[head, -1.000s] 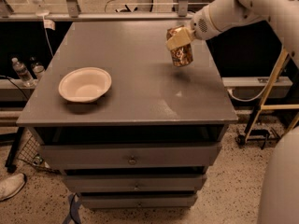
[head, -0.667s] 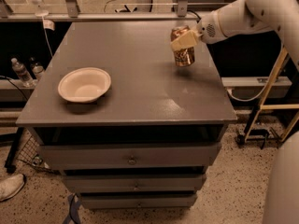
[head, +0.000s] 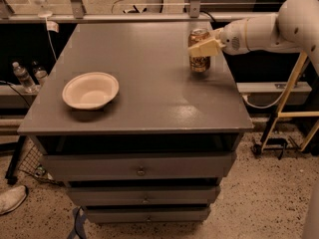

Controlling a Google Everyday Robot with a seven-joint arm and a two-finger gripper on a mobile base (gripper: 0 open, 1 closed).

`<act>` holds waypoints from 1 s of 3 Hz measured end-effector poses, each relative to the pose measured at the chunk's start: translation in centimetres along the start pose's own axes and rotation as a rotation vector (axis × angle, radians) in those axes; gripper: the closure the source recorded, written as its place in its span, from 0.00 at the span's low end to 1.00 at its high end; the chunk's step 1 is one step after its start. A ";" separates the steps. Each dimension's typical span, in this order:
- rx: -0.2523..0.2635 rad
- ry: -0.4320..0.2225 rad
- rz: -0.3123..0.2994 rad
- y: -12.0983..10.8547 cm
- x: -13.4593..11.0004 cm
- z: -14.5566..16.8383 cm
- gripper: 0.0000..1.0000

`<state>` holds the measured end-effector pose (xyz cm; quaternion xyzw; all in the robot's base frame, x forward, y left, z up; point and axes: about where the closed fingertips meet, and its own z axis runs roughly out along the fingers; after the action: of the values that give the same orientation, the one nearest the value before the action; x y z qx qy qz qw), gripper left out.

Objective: Place orange can upright

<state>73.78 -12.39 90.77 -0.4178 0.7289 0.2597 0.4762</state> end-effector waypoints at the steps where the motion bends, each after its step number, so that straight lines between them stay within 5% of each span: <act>1: -0.008 -0.052 -0.048 0.2 0.8 -0.1 1.00; 3: -0.011 -0.121 -0.064 0.2 2.0 -0.7 1.00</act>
Offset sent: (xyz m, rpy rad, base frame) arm -0.0087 -0.0135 -0.0107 0.0507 -0.1197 0.0402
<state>72.84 -13.55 89.23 -0.4268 0.6838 0.2731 0.5251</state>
